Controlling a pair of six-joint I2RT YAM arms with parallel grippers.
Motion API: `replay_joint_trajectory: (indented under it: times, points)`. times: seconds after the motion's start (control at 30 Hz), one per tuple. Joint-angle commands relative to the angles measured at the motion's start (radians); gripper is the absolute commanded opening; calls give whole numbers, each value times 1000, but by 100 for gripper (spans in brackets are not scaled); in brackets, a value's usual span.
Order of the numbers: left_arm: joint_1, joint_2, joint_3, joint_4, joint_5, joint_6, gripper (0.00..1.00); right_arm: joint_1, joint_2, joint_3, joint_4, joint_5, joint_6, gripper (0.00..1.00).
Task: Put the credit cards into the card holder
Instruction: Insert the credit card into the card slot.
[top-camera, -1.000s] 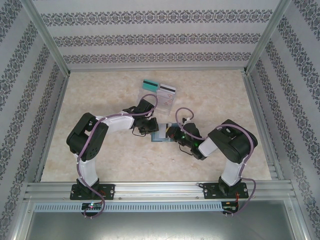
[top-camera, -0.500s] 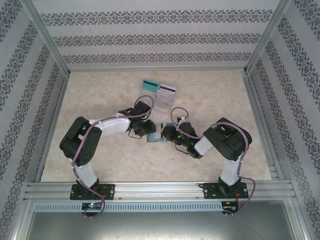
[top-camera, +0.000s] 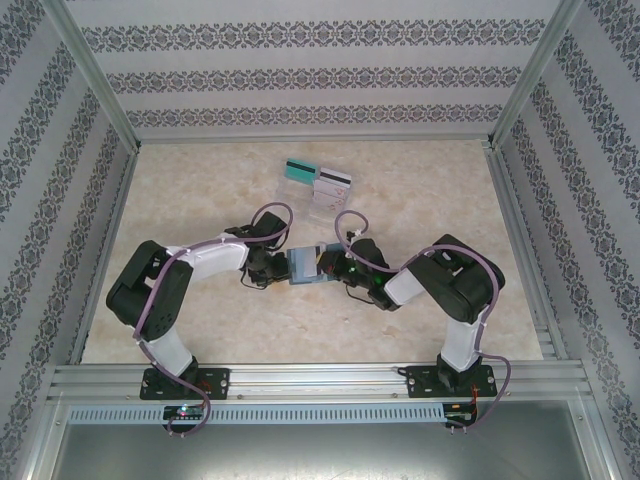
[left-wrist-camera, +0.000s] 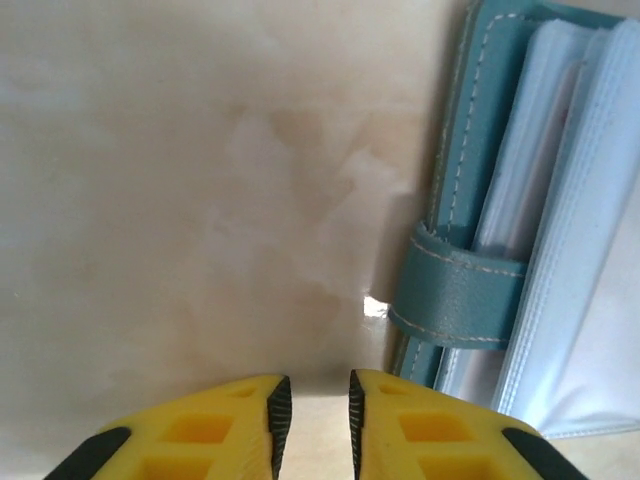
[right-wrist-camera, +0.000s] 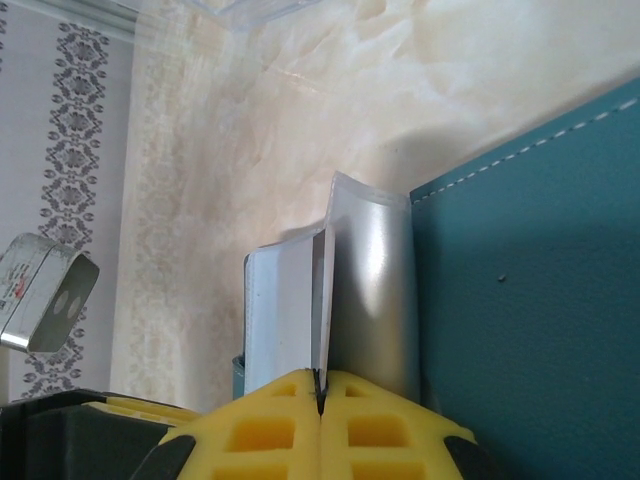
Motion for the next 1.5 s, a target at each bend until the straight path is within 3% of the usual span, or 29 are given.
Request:
replay_joint_trajectory:
  times: [0.0,0.23,0.53,0.9,1.1,1.23,1.47]
  points:
    - [-19,96,-10,99,48,-5,19,24,-12,21,-199,-1,-65,0]
    - [-29,106,-8,129,54,-12,12,80,-48,142,-452,33,-174,0]
    - [-31,140,12,144,63,-7,10,98,2,222,-570,-6,-204,2]
    - [-31,127,4,113,38,7,9,96,-89,319,-866,61,-321,31]
    - [-29,131,6,110,35,11,9,71,-157,418,-1059,94,-447,39]
    - [-29,132,7,117,41,6,9,37,-173,431,-1074,65,-472,35]
    - [-29,142,19,113,47,12,9,28,-93,455,-1051,14,-467,4]
